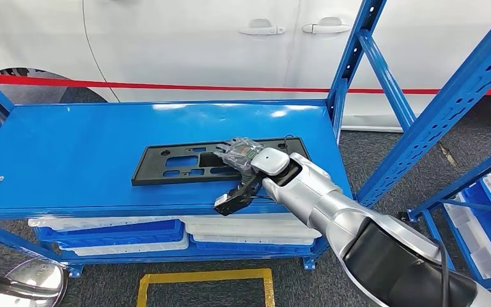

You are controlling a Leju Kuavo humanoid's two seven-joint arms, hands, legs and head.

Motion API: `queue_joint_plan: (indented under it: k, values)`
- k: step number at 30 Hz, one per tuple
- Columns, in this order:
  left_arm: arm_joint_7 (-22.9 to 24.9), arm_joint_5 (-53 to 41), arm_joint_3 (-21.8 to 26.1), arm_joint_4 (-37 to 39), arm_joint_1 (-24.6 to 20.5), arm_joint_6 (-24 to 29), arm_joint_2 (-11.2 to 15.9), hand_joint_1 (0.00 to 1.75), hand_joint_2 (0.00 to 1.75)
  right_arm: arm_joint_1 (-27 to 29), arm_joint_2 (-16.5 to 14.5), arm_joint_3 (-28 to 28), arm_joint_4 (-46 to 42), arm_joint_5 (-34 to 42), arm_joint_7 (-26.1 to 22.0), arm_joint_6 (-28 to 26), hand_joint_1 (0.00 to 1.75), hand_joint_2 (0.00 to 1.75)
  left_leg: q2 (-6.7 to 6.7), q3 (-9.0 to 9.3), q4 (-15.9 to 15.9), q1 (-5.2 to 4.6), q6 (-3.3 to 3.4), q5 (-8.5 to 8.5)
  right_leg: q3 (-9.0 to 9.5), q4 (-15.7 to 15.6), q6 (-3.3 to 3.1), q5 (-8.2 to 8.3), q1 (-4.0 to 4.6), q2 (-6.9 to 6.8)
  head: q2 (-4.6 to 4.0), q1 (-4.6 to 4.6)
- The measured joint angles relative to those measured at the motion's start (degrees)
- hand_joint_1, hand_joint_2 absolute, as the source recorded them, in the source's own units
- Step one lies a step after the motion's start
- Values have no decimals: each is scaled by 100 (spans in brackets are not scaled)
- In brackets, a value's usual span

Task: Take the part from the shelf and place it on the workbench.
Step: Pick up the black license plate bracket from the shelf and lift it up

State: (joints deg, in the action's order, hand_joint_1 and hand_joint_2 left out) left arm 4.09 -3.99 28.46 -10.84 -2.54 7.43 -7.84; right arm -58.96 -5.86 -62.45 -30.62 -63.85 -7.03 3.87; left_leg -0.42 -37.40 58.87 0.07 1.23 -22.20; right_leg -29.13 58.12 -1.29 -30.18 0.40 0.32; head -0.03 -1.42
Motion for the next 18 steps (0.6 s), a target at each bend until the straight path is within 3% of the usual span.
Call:
queue_joint_plan:
  k: [1,5,18]
  values:
    - [-2,-4,4,0,0,-3,0,0,0,1,-1,0,1,13,-9,-2,0,175,0,0,0,0,0,0,0,0,0,0,0,0,-1,0]
    - [-16,-21,15,0,0,-17,2,0,0,33,0,4,3,37,33,-107,175,175,0,0,0,0,0,0,0,0,0,0,0,0,0,0]
    - [8,-123,33,0,0,0,-1,0,0,252,61,231,2,-42,217,-469,175,175,0,1,0,0,0,0,-1,0,0,0,-1,0,-1,0]
